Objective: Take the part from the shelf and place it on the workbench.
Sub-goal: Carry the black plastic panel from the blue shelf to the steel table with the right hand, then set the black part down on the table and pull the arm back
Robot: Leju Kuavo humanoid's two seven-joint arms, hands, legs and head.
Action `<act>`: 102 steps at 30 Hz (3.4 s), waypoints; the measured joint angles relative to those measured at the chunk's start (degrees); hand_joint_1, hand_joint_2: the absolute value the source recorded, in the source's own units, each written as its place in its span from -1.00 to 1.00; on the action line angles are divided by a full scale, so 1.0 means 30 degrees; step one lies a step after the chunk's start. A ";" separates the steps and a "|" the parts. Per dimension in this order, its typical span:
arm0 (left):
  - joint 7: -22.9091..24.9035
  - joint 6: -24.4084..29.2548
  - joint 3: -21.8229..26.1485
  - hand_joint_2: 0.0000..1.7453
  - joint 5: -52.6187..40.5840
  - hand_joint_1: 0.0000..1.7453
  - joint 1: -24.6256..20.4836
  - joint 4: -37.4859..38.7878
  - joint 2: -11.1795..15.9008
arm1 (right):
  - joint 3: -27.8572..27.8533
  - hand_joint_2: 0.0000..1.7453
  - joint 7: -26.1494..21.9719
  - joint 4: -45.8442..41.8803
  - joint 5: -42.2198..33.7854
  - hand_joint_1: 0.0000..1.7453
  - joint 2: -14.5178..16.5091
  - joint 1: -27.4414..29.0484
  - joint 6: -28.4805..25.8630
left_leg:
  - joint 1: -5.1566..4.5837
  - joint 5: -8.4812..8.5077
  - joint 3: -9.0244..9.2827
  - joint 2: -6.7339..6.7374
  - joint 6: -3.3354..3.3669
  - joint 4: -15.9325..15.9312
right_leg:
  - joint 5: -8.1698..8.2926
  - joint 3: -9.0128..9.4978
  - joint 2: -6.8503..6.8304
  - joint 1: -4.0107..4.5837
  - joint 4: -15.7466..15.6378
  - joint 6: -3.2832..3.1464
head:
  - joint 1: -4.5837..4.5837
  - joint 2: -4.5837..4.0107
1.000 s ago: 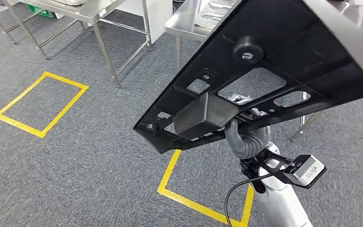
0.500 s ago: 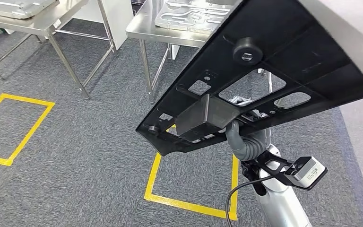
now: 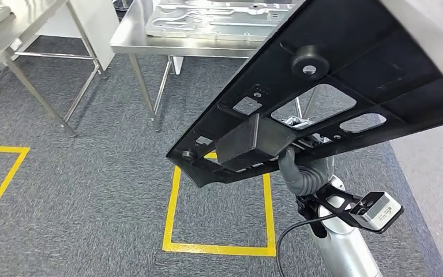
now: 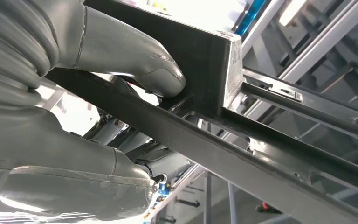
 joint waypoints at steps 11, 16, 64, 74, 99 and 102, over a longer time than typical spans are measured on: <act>-0.0005 -0.0359 -0.0005 1.00 -0.0007 -1.00 0.0195 0.0000 0.0055 | 0.0093 1.00 0.0007 -0.0007 0.0131 1.00 -0.0009 -0.0071 -0.0455 | 0.0159 0.0046 -0.1078 -0.1972 0.0016 0.1491 | -0.0284 0.0511 0.1192 0.0012 -0.0137 -0.0327 | -0.0004 0.0000; -0.0108 -0.0421 -0.0007 1.00 -0.0009 -1.00 0.0133 0.0000 0.0091 | 0.0124 1.00 0.0011 -0.0077 0.0275 1.00 -0.0015 -0.0025 -0.0687 | 0.0040 0.0242 -0.0274 -0.2032 0.0573 -0.0103 | -0.0295 0.0558 0.1272 -0.0017 0.0165 0.0276 | 0.0000 0.0000; -0.0536 -0.0554 -0.0184 1.00 -0.0073 -1.00 0.0168 0.0002 0.0142 | -0.0319 1.00 0.0009 -0.0230 0.0377 1.00 -0.0235 0.0897 -0.1025 | 0.0119 -0.0834 0.0288 -0.2119 -0.0092 0.1433 | -0.0009 0.0246 0.0757 -0.0286 -0.0043 -0.0224 | -0.0014 0.0000; -0.0556 -0.0578 -0.0182 1.00 -0.0086 -1.00 0.0329 0.0004 0.0170 | -0.0375 1.00 0.0015 -0.0213 0.0446 1.00 -0.0239 0.1138 -0.0996 | -0.0171 0.0824 -0.1684 -0.2142 0.0557 0.0781 | -0.1558 0.2078 0.0950 0.0017 -0.0184 -0.0174 | -0.0022 0.0000; -0.0617 -0.0554 -0.0179 1.00 0.0067 -1.00 0.0228 0.0007 0.0084 | -0.0689 1.00 0.0013 -0.0415 0.0303 1.00 -0.0333 0.1374 -0.0818 | 0.0070 -0.2208 -0.2254 -0.2155 -0.0167 0.5597 | -0.0668 0.1227 0.0882 -0.0094 -0.0319 -0.0397 | -0.0015 0.0000; -0.0608 -0.0543 -0.0168 1.00 0.0102 -1.00 0.0348 0.0007 0.0087 | -0.0689 1.00 0.0013 -0.0412 0.0275 1.00 -0.0322 0.1416 -0.0638 | 0.0109 -0.1871 -0.2959 -0.2142 -0.0086 0.4144 | -0.1403 0.2147 0.0920 -0.0143 -0.0322 -0.0287 | -0.0015 -0.0002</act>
